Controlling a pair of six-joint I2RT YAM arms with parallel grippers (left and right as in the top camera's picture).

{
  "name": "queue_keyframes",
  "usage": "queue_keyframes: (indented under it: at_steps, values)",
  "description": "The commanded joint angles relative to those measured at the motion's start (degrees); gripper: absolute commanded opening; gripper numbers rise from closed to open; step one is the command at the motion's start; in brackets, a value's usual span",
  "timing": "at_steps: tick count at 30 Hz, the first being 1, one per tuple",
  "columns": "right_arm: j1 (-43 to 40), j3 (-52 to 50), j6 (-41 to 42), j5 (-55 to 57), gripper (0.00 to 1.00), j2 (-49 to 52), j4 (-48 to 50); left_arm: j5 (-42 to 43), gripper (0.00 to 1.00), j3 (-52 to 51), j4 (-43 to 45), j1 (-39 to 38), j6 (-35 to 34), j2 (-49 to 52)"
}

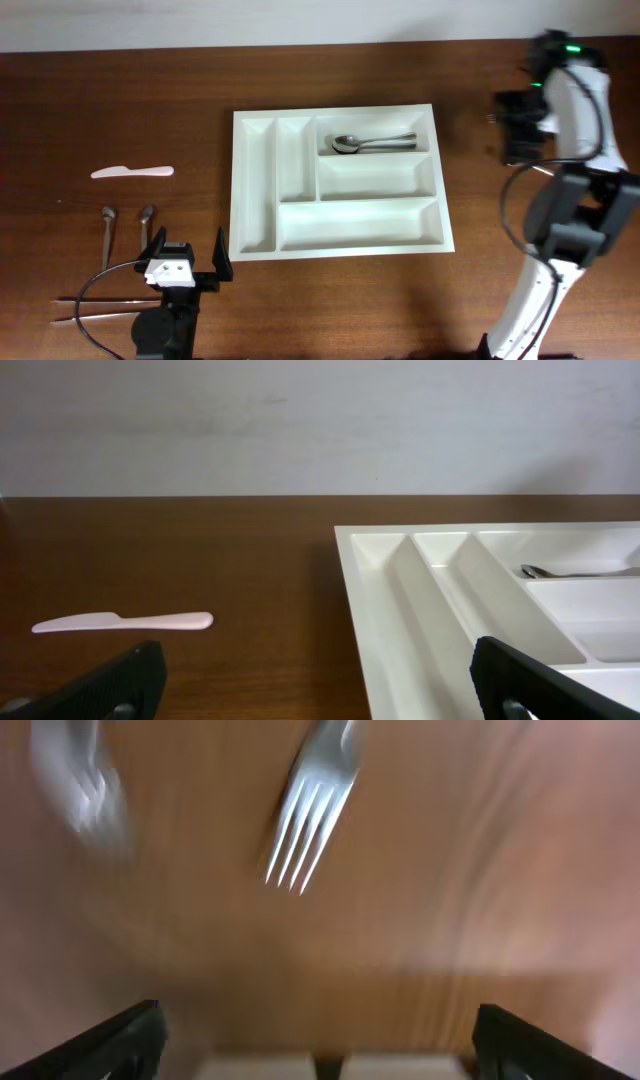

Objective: Pack container

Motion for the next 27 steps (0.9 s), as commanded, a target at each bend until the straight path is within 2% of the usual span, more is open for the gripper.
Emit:
queue_keyframes:
  at_steps: [1, 11, 27]
  values:
    - [-3.61, 0.94, -2.73, 1.97, 0.99, 0.39, -0.55, -0.17, 0.99, -0.42, 0.17, 0.28, -0.50, -0.44]
    - [-9.22, 0.94, -2.54, 5.11, 0.99, 1.84, 1.46, -0.17, 0.99, -0.42, 0.17, 0.28, -0.52, -0.44]
    - [-9.92, 0.94, -0.55, 5.18, 0.99, 8.17, 7.69, -0.17, 0.99, -0.42, 0.17, 0.28, -0.50, -0.44]
